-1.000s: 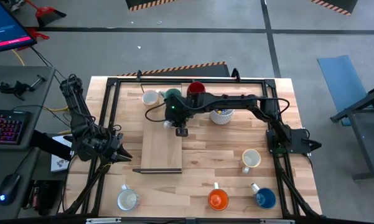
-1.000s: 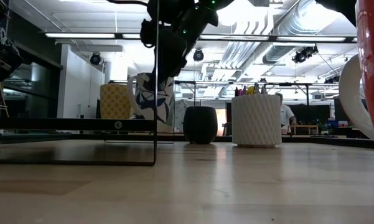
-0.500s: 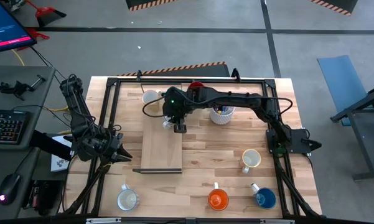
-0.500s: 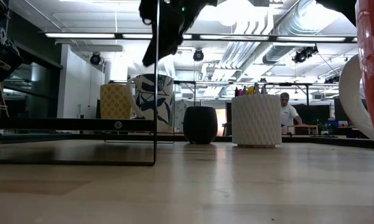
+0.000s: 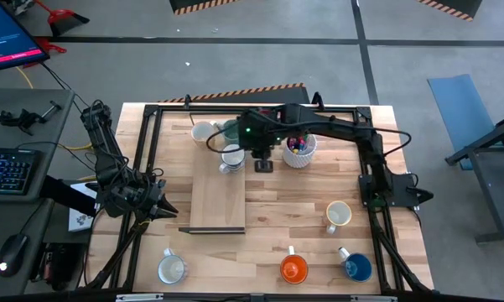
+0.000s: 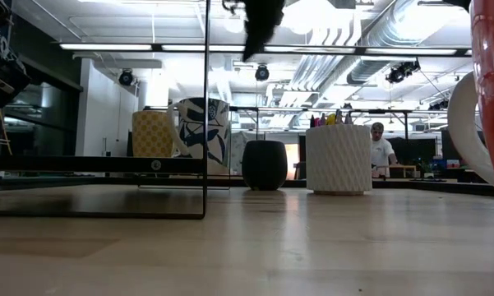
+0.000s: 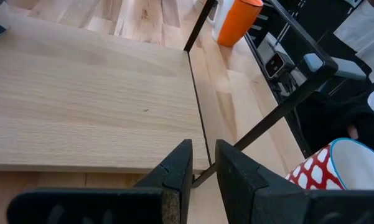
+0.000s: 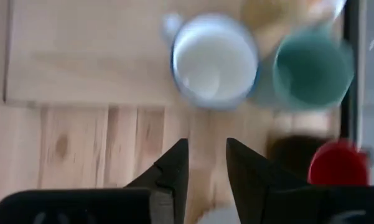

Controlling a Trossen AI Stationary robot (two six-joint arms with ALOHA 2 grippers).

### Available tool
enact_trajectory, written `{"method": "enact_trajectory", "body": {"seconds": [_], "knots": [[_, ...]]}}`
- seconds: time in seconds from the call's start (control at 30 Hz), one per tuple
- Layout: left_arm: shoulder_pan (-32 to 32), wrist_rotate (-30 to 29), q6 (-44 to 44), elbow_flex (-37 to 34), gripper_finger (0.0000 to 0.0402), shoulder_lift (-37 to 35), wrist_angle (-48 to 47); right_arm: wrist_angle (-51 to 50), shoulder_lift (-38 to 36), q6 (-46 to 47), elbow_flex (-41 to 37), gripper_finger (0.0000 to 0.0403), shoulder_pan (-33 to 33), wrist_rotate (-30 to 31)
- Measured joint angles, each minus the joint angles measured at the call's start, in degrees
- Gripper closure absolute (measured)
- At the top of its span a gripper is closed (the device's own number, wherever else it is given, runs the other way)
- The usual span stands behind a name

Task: Place coffee mugs
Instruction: Put the black mug on the shelf

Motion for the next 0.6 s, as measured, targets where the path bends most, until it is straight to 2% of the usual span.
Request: {"method": "enact_trajectory", "body": {"seconds": [0.23, 0.43, 0.6], "knots": [[-0.02, 0.04, 0.02, 0.00, 0.0342, 0.01, -0.34, -3.95, -0.12, 0.13, -6.83, 0.0318, -1.73, 1.46], [-0.02, 0.01, 0.00, -0.01, 0.0342, 0.01, -0.69, 5.96, -0.07, -3.80, -14.24, 0.0318, -5.29, 1.46], [-0.02, 0.00, -1.51, -0.02, 0.0342, -0.01, -0.69, 11.56, -0.05, -2.78, -16.64, 0.0318, -11.07, 1.53]]}}
